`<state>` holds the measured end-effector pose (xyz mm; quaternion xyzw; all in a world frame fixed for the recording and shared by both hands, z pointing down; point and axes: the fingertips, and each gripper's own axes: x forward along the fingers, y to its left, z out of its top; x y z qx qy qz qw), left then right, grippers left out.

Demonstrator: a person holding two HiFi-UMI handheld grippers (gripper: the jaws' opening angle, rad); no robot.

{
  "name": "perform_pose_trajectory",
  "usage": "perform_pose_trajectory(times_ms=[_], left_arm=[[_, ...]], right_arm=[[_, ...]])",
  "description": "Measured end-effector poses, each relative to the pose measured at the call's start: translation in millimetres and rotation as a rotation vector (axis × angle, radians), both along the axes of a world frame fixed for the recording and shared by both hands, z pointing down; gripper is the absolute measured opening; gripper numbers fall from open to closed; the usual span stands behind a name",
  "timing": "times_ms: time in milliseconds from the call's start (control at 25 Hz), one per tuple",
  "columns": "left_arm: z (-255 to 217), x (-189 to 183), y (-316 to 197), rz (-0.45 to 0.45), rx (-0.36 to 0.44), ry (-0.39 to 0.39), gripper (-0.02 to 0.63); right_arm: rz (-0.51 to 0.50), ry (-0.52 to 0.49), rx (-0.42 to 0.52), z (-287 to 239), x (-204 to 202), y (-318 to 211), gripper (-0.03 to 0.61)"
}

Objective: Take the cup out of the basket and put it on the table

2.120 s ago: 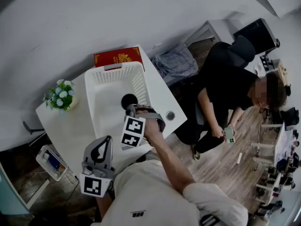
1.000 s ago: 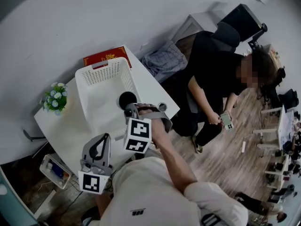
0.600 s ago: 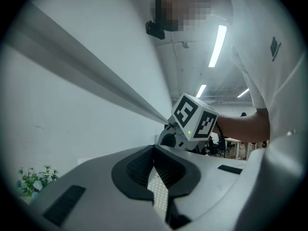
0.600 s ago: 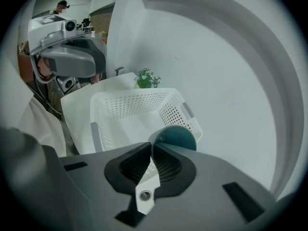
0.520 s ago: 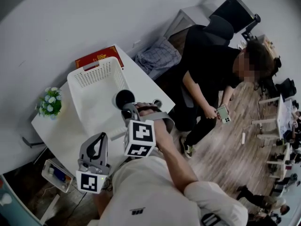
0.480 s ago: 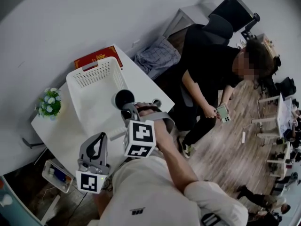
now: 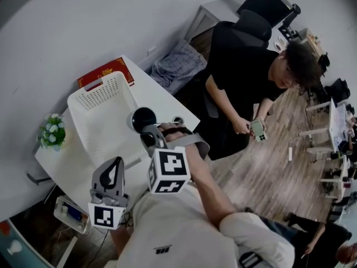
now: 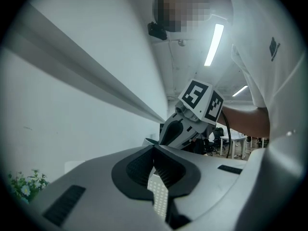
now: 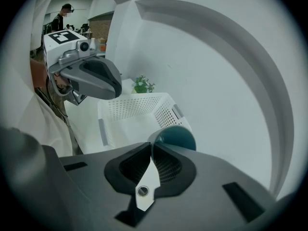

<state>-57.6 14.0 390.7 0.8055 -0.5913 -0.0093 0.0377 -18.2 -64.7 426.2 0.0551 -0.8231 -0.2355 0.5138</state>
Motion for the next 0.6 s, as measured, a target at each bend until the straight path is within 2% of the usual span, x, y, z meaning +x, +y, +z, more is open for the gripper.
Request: perform_pose_trajectory(times_ms=[600], left_arm=[[-1.0, 28.0, -27.6, 0.096, -0.012, -0.025, 0.009]], right_arm=[[0.080, -0.010, 0.004, -14.0, 45.8, -19.3, 0.034]])
